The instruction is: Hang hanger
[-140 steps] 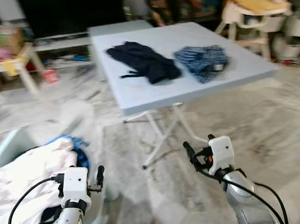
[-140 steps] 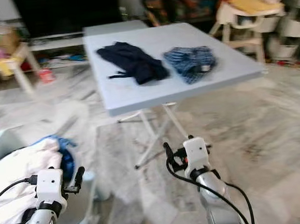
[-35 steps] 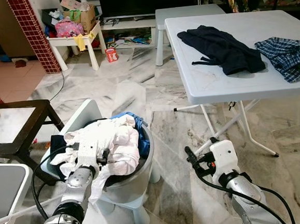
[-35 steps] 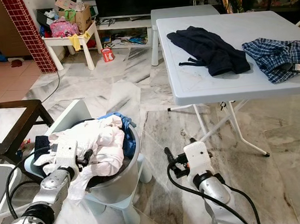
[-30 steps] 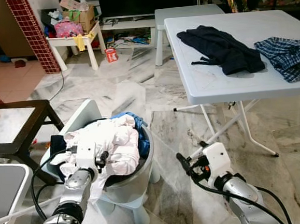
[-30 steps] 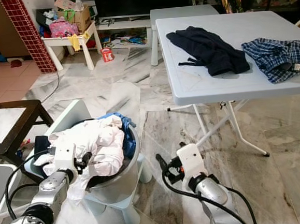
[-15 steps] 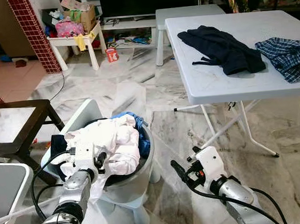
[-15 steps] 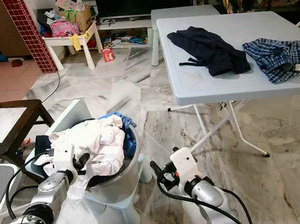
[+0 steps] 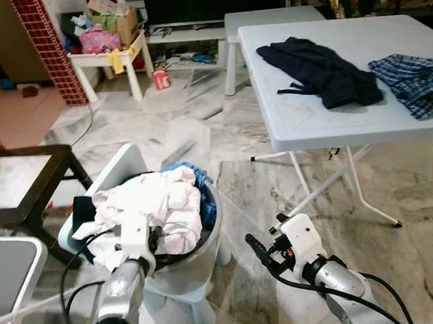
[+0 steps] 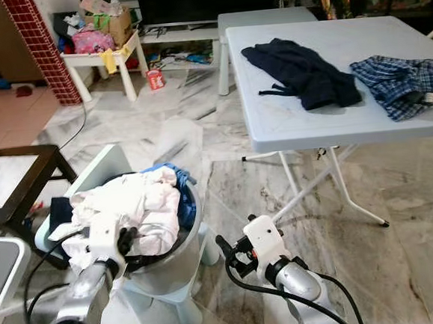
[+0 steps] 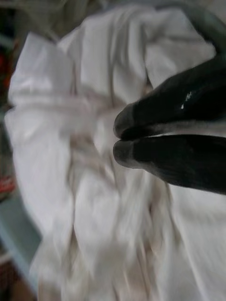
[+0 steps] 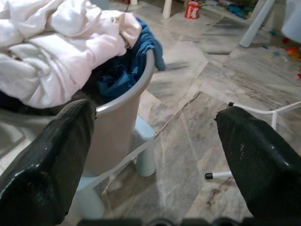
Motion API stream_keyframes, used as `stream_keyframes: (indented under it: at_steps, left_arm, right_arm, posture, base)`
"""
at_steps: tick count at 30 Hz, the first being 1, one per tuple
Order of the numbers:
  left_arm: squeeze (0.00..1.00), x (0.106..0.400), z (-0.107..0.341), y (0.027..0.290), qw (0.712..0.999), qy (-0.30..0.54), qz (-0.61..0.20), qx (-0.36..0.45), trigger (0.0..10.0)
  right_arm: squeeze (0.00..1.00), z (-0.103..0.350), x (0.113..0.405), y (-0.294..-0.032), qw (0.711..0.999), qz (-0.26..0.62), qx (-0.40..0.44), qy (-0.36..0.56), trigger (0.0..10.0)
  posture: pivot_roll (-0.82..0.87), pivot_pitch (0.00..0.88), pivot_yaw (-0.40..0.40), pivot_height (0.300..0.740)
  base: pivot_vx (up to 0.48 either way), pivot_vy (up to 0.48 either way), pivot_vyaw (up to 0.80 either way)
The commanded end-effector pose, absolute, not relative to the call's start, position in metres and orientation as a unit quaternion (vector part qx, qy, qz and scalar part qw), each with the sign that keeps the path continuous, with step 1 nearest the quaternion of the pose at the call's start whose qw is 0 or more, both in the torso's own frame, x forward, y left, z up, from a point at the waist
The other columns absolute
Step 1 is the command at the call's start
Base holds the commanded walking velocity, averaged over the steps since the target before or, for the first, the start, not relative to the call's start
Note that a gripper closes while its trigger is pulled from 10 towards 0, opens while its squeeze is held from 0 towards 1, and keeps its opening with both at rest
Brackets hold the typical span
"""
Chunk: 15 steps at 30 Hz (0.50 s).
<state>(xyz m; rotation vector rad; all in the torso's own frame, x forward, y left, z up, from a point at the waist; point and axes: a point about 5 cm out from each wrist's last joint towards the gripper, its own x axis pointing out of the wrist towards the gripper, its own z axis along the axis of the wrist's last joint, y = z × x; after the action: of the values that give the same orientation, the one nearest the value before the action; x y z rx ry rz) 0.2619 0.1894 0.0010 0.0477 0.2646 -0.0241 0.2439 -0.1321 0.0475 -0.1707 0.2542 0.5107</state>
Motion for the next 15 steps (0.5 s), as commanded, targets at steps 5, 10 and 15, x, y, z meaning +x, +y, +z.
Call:
stream_keyframes:
  at_steps: [5,10,15]
  left_arm:
    - [1.0,0.243,0.013,0.194,0.994,0.092,0.034,0.038,10.0]
    - [1.0,0.228,0.016,0.195,0.996,0.073,0.031,0.042,10.0]
    - [1.0,0.208,0.017,0.203,0.993,0.089,0.051,0.052,10.0]
  right_arm:
    - [0.0,0.052,0.251,-0.129,0.958,0.252,-0.084,0.111,10.0]
    - [0.0,0.053,0.256,-0.124,0.954,0.265,-0.085,0.108,10.0]
    - [0.0,0.054,0.259,-0.123,0.954,0.269,-0.086,0.106,10.0]
  posture:
    - [-0.12,0.0,0.006,0.74]
    - [-0.09,0.0,-0.011,0.74]
    - [-0.08,0.0,-0.021,0.74]
  base:
    - [0.0,0.0,0.0]
    - [0.0,0.0,0.0]
    - [0.0,0.0,0.0]
